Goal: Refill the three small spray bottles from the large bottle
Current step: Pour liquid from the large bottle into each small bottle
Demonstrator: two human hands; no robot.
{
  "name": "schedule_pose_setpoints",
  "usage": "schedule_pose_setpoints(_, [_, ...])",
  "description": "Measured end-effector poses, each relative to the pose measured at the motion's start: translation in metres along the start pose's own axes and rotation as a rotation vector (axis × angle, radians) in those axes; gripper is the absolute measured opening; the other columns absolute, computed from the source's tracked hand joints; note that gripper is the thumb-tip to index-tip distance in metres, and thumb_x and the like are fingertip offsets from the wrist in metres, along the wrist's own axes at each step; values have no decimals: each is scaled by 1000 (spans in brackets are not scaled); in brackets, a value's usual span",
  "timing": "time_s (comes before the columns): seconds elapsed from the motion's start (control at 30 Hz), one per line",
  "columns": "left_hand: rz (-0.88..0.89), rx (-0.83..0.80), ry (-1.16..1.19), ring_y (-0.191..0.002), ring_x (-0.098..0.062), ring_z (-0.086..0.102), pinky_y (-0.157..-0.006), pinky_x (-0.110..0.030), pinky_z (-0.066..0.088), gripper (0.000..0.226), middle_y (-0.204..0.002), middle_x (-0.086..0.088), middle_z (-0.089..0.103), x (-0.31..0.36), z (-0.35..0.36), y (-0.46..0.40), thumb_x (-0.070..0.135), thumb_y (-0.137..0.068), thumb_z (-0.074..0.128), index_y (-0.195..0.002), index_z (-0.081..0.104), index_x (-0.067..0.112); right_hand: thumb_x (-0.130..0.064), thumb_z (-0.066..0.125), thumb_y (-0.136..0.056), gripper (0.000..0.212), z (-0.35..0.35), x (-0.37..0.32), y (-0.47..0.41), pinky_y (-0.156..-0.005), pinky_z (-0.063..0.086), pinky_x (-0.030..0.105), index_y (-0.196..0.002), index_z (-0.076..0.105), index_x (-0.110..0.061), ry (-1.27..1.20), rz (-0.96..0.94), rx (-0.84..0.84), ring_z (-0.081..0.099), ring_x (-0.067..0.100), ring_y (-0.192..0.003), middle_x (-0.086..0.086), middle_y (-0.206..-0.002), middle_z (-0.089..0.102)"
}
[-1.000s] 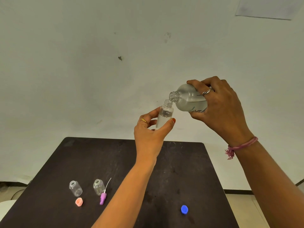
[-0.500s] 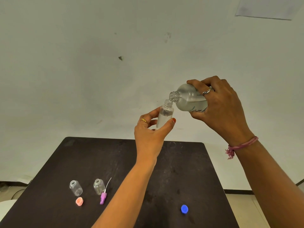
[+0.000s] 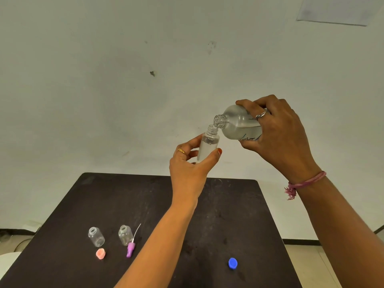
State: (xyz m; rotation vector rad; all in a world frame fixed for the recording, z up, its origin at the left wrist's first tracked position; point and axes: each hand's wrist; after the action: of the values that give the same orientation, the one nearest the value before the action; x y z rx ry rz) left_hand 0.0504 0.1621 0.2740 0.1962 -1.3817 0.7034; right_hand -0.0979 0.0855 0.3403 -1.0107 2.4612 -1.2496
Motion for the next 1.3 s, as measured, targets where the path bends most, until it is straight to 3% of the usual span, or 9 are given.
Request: schedule_pose_setpoints(1.3, [-15,10,25,-95,-3,60,-60,-6,47,38,-108,15,63,4,-4,3,28,-71,82,-93,58,46,-18,88,-57,77,-2,-5,-1,-73,48,38,-127,57,-14,-1,-2,-5,56,34,-90,15,-105,59])
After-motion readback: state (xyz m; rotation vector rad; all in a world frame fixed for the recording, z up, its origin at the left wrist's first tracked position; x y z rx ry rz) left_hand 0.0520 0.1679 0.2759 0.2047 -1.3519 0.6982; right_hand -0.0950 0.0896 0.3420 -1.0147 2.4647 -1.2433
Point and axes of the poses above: each hand's wrist, its own y-axis away from the middle knuckle, its own z-axis out of the palm, x = y × z
